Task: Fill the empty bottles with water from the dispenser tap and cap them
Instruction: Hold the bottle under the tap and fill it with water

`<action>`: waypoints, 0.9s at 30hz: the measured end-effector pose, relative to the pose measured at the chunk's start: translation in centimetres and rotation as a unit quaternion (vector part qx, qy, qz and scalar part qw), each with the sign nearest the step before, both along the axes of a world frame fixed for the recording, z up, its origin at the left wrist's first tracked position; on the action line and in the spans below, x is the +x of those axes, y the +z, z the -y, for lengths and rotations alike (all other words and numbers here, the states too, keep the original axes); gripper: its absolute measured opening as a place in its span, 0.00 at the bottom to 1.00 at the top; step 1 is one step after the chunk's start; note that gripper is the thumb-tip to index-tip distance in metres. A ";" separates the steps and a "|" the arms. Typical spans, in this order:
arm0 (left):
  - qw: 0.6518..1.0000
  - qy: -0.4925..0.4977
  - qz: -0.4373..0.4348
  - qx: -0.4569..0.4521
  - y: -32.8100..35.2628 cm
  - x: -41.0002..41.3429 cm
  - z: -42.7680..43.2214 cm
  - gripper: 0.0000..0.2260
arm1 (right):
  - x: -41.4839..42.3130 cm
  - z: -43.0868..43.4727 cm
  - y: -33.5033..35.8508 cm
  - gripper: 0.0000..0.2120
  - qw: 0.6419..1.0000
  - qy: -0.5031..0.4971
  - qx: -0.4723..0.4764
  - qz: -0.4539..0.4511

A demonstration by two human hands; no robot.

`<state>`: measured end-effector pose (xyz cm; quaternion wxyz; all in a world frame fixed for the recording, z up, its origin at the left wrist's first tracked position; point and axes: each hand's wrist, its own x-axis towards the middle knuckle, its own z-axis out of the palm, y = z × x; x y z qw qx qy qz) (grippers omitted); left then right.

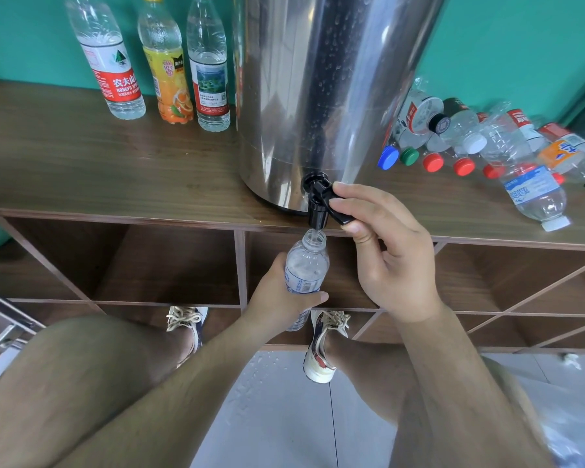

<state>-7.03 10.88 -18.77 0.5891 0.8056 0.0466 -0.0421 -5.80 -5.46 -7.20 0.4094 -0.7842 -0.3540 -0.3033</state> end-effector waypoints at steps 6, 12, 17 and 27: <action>1.000 -0.002 0.000 -0.001 -0.1 -0.1 -0.2 0.35 | 0.1 0.0 0.0 0.12 1.000 -0.002 0.006 0.000; 1.000 -0.002 -0.003 -0.004 -0.2 0.0 -0.2 0.35 | 0.1 -0.1 0.0 0.12 1.000 -0.003 0.007 -0.004; 1.000 -0.001 -0.003 -0.008 -0.1 -0.1 -0.2 0.35 | 0.0 -0.1 0.0 0.11 1.000 -0.003 0.009 -0.005; 1.000 0.000 -0.004 -0.013 -0.2 -0.1 -0.1 0.35 | 0.1 -0.1 0.0 0.12 1.000 -0.003 0.008 0.004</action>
